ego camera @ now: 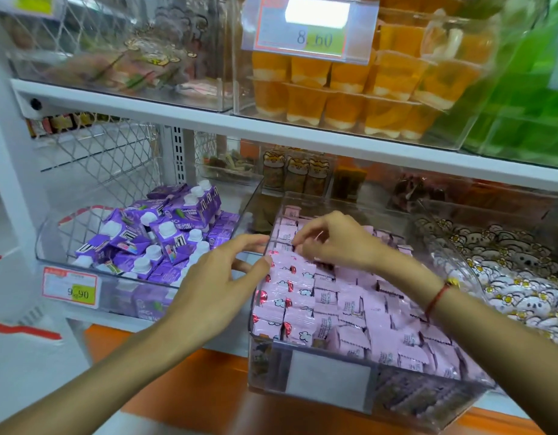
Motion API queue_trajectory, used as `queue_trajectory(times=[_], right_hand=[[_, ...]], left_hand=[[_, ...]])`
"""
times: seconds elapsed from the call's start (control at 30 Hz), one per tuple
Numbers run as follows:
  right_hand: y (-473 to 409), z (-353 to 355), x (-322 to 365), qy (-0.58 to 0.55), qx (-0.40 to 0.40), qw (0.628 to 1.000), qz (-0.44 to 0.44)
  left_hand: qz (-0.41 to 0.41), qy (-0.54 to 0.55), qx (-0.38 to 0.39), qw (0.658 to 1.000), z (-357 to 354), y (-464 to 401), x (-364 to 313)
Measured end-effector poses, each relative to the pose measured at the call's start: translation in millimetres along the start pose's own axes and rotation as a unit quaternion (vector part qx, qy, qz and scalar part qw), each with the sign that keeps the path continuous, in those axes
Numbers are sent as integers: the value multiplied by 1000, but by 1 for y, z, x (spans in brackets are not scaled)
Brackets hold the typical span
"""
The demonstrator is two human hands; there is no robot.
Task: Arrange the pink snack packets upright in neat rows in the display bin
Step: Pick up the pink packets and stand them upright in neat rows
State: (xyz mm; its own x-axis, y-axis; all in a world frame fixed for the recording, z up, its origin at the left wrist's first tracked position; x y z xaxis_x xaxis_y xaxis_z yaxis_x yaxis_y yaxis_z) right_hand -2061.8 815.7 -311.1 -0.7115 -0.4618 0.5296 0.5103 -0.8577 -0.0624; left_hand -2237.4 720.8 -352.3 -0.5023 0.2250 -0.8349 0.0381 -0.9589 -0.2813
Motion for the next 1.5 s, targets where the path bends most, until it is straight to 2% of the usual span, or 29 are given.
queue_trajectory(times=[0.07,0.17,0.23,0.33,0.37,0.4,0.47,0.5,0.6,0.7,0.9,1.03,1.1,1.2,1.27,1.37,1.5], right_hand=[[15,-12,0,-17,-65,998,-6],[25,-25,2,28,-75,997,-14],[20,-22,2,31,-39,999,-17],[11,-9,3,-24,83,996,-20],[7,-3,2,-38,91,995,-17],[1,2,0,-41,66,997,-12],[-12,8,-3,-1,-36,999,-5],[-19,7,-3,28,-59,998,-8],[-33,-6,-1,158,-7,987,-20],[-41,-6,2,202,18,979,-29],[-41,-4,5,127,8,992,-21],[-35,0,8,-42,-65,997,-19],[-30,5,12,-186,-156,969,-41],[-11,12,19,-376,-308,870,-77],[6,13,19,-459,-355,808,-100],[31,8,19,-560,-333,749,-122],[53,-9,30,-624,-236,734,-127]], left_hand=[[0,2,0,1000,0,0,0],[2,-2,-2,1000,0,-2,-1],[1,-5,-4,1000,0,-3,0],[2,-12,-12,1000,-1,-3,2],[2,-14,-16,1000,-1,-3,2],[0,-18,-20,1000,-2,-2,2],[-7,-28,-25,999,-4,-2,3],[-10,-33,-26,999,-5,-2,3],[-12,-35,-27,999,-4,-2,5],[-16,-31,-21,999,-2,-4,6],[-25,-26,-16,999,-2,-5,3],[-33,-21,-17,999,-2,-5,1],[-38,-19,-12,999,-1,-5,0],[-33,-22,-21,999,0,-4,0],[-36,-32,-45,998,1,-3,2],[-110,-30,-89,989,3,0,-6],[-230,-54,-92,967,2,3,-21]])
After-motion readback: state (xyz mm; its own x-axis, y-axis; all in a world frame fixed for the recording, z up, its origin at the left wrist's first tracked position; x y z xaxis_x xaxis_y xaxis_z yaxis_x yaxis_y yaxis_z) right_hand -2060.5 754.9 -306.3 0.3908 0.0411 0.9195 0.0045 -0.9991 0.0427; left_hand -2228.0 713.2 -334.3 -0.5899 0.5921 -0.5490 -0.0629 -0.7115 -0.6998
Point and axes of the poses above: each hand's wrist, its own y-axis away from the middle knuckle, its own z-axis out of the back of the hand, x = y × z, the point moved 2 cm from there along -y, towards the middle knuckle, and after that the axes turned 1 degree about x, right-handed, at the moved point
